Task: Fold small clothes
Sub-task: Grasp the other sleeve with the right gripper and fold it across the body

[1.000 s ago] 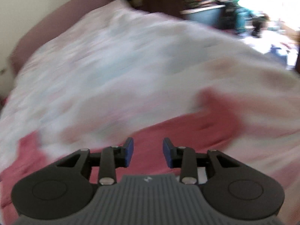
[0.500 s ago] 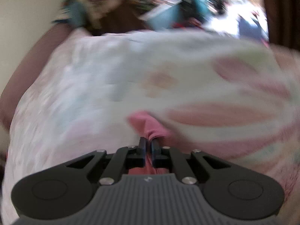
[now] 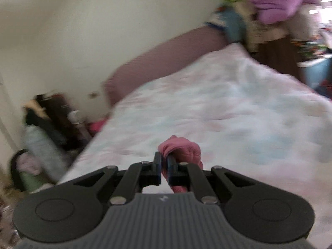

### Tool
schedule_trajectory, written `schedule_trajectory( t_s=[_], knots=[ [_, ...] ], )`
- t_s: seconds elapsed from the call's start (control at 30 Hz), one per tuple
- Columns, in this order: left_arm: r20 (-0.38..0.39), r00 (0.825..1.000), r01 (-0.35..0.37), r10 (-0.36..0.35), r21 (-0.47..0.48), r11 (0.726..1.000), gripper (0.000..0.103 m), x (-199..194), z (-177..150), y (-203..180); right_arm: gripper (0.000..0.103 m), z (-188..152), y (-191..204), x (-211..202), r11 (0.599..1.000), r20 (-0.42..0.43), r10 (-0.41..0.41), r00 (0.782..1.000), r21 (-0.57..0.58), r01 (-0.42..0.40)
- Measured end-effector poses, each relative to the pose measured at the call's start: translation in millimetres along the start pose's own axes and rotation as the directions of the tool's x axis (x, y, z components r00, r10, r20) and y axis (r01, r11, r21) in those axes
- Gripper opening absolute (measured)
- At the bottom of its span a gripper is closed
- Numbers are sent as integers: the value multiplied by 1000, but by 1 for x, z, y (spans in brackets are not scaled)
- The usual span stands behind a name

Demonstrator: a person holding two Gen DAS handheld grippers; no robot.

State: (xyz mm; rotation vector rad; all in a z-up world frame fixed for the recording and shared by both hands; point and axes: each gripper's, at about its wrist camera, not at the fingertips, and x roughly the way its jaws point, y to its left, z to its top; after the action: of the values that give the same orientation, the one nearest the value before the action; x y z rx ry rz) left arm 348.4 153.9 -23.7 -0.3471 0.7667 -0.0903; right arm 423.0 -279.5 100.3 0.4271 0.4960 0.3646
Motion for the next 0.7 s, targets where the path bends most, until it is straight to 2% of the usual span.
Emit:
schedule_trajectory(
  t_s=[0.13,0.2,0.33,0.47,0.5,0.6,0.67,0.7],
  knots=[
    [36,999,25,-24,-15,1000,52,-16,6,11,0,-12,77,43,993,-44,118,992,-5,-118],
    [41,999,30,-29,-27,999,52,-20,7,19,0,-30,108,68,988,-86,152,985,5,-153],
    [44,999,27,-24,-68,997,52,-22,6,41,0,-97,150,123,992,-197,122,973,-1,-125],
    [18,1000,26,-24,-116,993,51,-19,0,62,0,-181,165,182,995,-369,97,924,30,-92],
    [9,1000,26,-25,-119,993,51,-17,-1,66,0,-201,167,195,996,-416,87,905,20,-87],
    [-8,1000,28,-29,-132,991,51,-12,-6,76,7,-240,171,218,996,-507,90,858,24,-91],
    [-15,999,37,-40,-157,987,51,-9,-9,83,19,-248,153,227,993,-547,111,830,28,-114],
    [-22,999,40,-45,-167,985,51,-6,-9,85,29,-255,152,222,990,-558,135,819,34,-140]
  ],
)
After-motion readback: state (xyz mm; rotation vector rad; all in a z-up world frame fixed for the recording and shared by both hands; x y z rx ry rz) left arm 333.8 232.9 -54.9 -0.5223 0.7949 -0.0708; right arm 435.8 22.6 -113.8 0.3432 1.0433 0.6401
